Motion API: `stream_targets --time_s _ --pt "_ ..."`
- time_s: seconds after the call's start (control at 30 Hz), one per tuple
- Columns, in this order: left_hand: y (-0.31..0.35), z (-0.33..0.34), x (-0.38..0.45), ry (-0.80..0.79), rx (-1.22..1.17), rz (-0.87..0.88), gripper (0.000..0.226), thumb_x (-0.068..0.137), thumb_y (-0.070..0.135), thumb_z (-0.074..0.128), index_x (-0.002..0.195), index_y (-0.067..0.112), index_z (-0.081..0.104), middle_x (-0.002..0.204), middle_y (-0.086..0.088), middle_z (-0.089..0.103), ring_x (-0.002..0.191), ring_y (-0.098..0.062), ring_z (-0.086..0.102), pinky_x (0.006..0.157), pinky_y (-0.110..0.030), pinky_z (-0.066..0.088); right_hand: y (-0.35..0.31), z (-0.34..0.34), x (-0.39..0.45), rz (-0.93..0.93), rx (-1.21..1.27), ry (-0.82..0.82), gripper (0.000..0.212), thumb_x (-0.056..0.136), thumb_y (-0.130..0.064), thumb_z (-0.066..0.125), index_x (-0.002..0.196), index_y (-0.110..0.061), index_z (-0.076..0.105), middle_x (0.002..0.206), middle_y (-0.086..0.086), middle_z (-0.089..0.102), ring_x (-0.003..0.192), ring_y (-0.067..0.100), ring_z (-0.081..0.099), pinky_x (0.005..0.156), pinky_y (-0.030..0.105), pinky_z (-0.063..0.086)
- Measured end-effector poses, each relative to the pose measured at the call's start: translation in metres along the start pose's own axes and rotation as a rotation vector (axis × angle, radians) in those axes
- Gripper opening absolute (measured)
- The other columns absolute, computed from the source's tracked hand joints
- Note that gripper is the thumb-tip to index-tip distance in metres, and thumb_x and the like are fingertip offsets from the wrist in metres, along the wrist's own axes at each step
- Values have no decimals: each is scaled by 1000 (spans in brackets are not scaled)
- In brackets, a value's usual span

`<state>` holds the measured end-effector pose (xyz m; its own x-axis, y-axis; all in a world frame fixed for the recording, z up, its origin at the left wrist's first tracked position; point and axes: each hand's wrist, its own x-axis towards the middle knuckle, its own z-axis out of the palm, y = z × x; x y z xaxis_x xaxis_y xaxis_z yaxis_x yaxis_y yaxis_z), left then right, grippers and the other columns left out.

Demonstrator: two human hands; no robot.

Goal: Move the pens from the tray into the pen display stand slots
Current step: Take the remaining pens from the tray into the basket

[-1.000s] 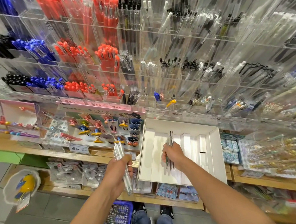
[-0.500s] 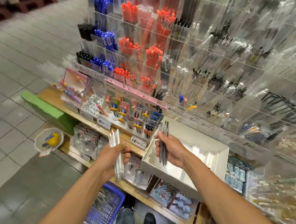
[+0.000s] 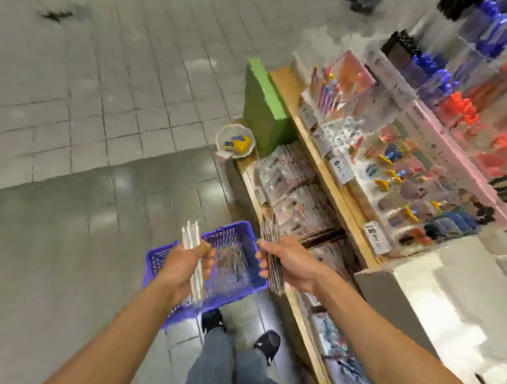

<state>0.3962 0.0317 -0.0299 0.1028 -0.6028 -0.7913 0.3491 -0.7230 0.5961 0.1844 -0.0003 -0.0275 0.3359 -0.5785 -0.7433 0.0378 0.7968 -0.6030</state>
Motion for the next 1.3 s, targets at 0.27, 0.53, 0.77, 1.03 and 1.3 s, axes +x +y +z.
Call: stream_targets --time_s 0.27,0.53,0.77,1.03,1.3 --pt "-45 -125 83 240 -8 -80 17 91 -6 52 80 7 57 60 -9 50 41 -13 47 42 -22 42 80 55 151 165 -339 133 12 99 -8 49 87 -10 53 68 6 54 53 14 49 53 30 45" --pt "-130 -192 222 387 15 -161 16 90 -5 57 99 7 63 78 -11 63 58 -19 56 51 -26 53 168 20 299 210 -579 304 10 92 -13 61 82 -11 57 69 8 61 54 20 57 56 37 53" --pt "-257 -228 389 496 143 -227 13 90 -6 58 84 6 57 75 -17 58 55 -24 53 51 -28 50 269 -49 450 202 -945 429 17 90 -26 64 94 -10 62 99 14 70 95 30 65 74 30 43" --pt "-364 -248 535 692 637 -226 32 84 14 69 107 -8 58 102 -27 63 87 -41 61 75 -43 49 364 -103 581 205 -1165 664 44 93 -34 61 120 -2 49 121 24 61 114 40 57 89 41 46" --pt "-402 -245 586 843 763 -204 47 88 14 64 129 2 45 121 -30 59 111 -51 55 89 -53 46 396 -123 628 194 -1291 736 43 96 -27 57 125 -2 39 126 21 57 116 38 56 92 41 46"
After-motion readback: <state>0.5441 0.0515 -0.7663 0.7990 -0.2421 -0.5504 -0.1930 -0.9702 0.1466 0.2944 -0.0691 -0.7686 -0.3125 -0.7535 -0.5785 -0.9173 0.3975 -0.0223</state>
